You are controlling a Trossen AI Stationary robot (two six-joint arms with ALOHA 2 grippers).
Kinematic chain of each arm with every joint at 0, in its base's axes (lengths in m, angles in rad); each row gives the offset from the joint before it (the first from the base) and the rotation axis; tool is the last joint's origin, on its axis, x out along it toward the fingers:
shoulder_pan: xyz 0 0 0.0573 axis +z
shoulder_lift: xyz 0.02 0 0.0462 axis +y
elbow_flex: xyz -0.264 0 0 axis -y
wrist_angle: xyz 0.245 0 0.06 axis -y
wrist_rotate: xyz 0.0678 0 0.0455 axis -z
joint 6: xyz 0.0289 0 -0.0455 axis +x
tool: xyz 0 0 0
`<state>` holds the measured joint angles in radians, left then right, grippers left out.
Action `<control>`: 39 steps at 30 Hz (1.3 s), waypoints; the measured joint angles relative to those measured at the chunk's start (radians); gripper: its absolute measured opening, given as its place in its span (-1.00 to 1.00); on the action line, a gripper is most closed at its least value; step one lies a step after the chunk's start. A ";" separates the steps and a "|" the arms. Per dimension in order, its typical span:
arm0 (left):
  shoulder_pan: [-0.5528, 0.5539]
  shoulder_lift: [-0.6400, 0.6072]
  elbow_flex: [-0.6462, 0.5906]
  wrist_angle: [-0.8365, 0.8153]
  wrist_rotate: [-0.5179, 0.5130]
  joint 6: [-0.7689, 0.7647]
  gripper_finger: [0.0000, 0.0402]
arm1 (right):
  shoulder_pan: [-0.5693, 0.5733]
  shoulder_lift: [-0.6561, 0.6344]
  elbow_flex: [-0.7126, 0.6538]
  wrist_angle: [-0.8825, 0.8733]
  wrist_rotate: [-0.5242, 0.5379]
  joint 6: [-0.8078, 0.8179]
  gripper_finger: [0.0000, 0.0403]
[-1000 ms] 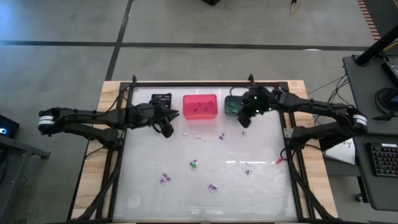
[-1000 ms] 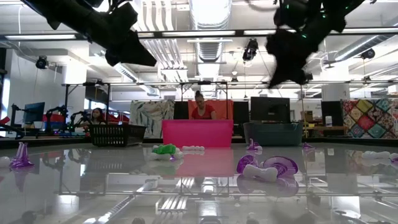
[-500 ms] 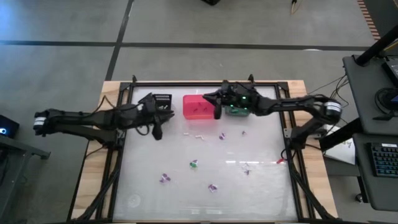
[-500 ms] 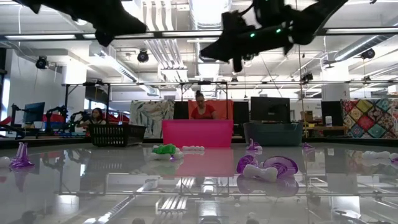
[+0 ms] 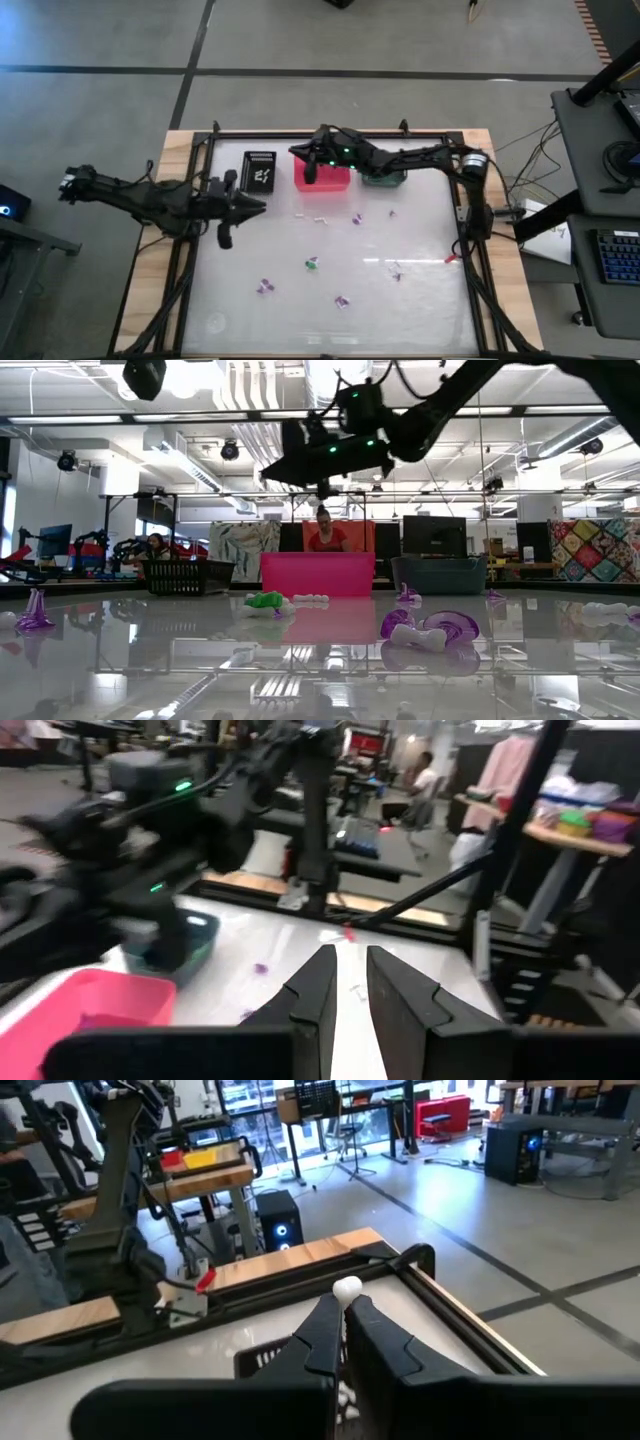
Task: Sort Halloween decoration
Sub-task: Put the white bone toy into the black bin
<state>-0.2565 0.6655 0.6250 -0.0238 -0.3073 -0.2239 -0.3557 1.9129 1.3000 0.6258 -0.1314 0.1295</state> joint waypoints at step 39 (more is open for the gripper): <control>-0.051 0.000 0.000 0.041 -0.050 0.063 -0.78 | 0.062 0.285 0.283 -0.015 0.000 0.054 -0.86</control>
<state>-0.3073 0.6659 0.6247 0.0174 -0.3573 -0.1612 -0.2933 2.1976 1.5827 0.6109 -0.1310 0.1836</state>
